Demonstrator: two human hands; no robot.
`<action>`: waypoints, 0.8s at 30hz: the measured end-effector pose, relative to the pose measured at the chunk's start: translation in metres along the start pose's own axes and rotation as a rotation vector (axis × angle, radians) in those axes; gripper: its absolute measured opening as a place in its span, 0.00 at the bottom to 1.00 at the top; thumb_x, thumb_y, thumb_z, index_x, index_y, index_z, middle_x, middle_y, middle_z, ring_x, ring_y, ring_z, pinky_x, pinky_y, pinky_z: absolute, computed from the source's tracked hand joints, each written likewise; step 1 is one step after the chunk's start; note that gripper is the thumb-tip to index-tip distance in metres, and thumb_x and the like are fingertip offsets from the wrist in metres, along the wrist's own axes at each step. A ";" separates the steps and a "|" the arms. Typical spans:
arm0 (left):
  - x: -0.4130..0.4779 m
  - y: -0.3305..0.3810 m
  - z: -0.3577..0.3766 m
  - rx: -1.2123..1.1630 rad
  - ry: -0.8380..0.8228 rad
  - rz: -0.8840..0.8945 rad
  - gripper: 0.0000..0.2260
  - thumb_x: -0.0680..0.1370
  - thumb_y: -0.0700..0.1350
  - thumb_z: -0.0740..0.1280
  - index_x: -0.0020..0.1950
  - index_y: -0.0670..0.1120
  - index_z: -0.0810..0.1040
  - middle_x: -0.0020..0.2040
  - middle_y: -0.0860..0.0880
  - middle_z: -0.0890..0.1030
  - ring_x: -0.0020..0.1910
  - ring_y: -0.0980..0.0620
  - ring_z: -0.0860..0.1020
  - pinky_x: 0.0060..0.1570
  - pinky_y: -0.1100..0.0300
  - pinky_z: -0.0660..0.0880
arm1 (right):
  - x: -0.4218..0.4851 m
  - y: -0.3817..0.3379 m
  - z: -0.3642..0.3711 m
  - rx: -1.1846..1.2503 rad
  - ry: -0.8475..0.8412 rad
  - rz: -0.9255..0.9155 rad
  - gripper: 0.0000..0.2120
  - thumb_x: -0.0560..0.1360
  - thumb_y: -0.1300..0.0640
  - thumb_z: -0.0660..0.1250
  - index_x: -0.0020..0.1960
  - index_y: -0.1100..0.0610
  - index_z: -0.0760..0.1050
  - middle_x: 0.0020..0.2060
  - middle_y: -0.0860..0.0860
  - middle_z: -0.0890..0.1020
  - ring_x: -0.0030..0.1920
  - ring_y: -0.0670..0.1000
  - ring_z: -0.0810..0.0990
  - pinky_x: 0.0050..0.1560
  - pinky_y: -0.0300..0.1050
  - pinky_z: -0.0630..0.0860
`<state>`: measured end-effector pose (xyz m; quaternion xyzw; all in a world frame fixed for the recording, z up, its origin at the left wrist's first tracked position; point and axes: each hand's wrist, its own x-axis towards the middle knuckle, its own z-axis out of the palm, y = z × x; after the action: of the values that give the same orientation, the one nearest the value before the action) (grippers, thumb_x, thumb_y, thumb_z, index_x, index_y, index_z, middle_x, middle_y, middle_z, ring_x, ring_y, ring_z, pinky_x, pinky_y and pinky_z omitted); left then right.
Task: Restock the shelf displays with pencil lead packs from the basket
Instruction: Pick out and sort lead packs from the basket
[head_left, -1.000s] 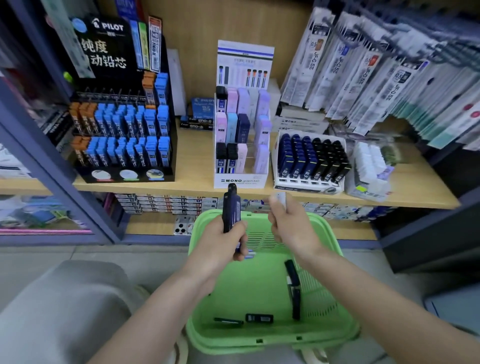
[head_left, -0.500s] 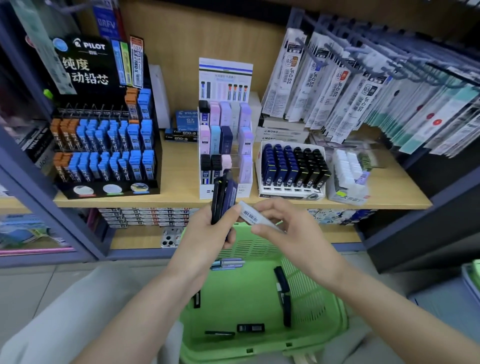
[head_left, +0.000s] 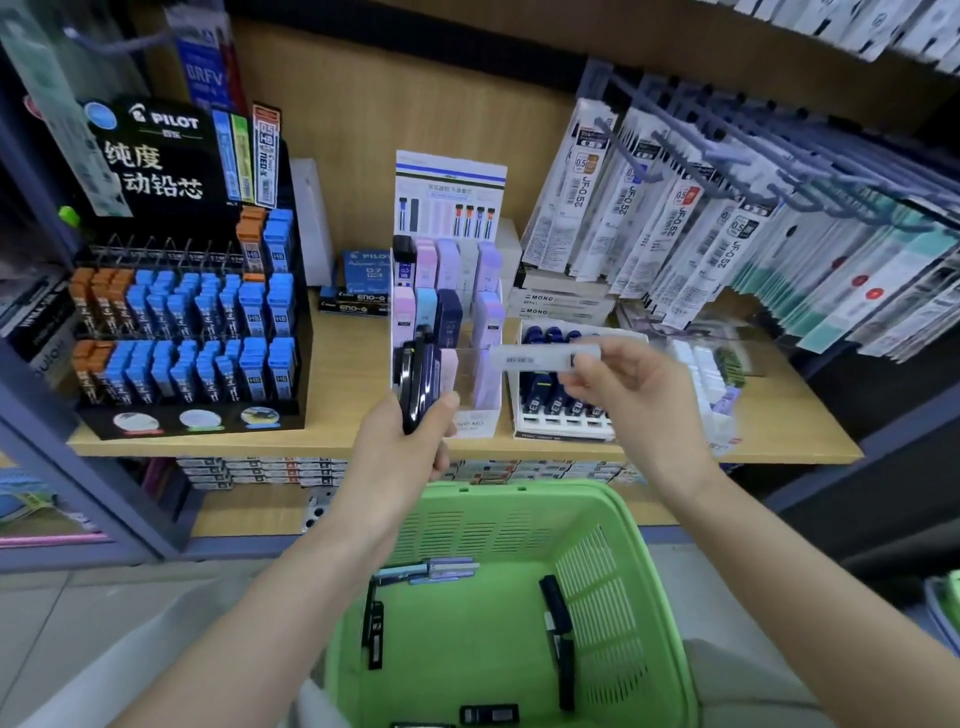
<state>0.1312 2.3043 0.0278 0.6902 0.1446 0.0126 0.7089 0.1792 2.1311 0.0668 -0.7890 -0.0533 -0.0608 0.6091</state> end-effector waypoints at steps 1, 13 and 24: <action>0.006 0.004 -0.002 0.001 0.007 0.015 0.11 0.79 0.50 0.61 0.43 0.43 0.71 0.30 0.50 0.70 0.23 0.61 0.67 0.27 0.70 0.68 | 0.012 -0.002 0.004 -0.047 0.017 -0.045 0.08 0.77 0.64 0.64 0.44 0.53 0.77 0.38 0.48 0.83 0.40 0.45 0.83 0.44 0.35 0.79; 0.053 0.009 -0.019 -0.001 0.068 0.075 0.09 0.80 0.48 0.61 0.42 0.46 0.70 0.29 0.52 0.71 0.21 0.61 0.67 0.25 0.72 0.66 | 0.126 -0.001 0.053 -0.635 0.006 -0.397 0.07 0.77 0.60 0.66 0.54 0.60 0.76 0.41 0.47 0.76 0.38 0.41 0.72 0.44 0.32 0.70; 0.068 0.014 -0.022 -0.058 0.054 0.035 0.07 0.80 0.50 0.62 0.45 0.48 0.71 0.34 0.53 0.74 0.25 0.59 0.68 0.27 0.69 0.67 | 0.165 -0.002 0.072 -0.820 -0.229 -0.441 0.09 0.77 0.65 0.65 0.56 0.62 0.78 0.45 0.49 0.75 0.38 0.37 0.73 0.42 0.21 0.65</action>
<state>0.1943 2.3418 0.0289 0.6712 0.1513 0.0481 0.7241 0.3444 2.2031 0.0773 -0.9357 -0.2578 -0.1173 0.2104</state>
